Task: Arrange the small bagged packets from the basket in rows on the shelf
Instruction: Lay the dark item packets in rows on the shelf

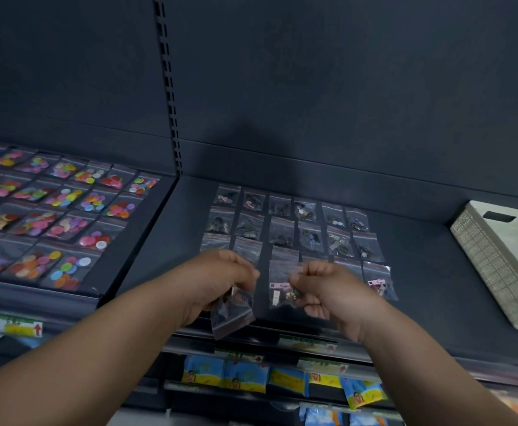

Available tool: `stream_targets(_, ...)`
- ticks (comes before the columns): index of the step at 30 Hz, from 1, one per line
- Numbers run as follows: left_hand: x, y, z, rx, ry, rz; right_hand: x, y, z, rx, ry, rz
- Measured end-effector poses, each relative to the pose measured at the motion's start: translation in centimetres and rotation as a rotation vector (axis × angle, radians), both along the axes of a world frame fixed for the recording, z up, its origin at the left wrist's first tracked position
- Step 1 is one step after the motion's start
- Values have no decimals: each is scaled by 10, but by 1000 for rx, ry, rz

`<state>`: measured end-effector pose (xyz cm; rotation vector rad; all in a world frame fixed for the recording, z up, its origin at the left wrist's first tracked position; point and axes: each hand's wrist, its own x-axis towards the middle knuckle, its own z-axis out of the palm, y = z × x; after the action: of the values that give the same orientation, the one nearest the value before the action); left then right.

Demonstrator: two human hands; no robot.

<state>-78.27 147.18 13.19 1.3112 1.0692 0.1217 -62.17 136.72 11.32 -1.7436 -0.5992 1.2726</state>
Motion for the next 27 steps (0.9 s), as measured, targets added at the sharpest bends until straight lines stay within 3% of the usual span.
stream_targets(9,-5,6,4,-42,-53,129,-6,4,-22,-96,-648,216)
stream_targets(17,-4,6,9,-161,-174,212,-4,8,-27,-90,-692,158)
stream_targets(23,-5,5,6,-102,-248,215,-2,1,-20,-57,-794,120)
stream_targets(25,-2,2,7,-91,-287,244,-8,1,-6,48,-636,9)
stream_targets(27,1,-1,7,-72,-322,280,-19,3,11,119,-122,-76)
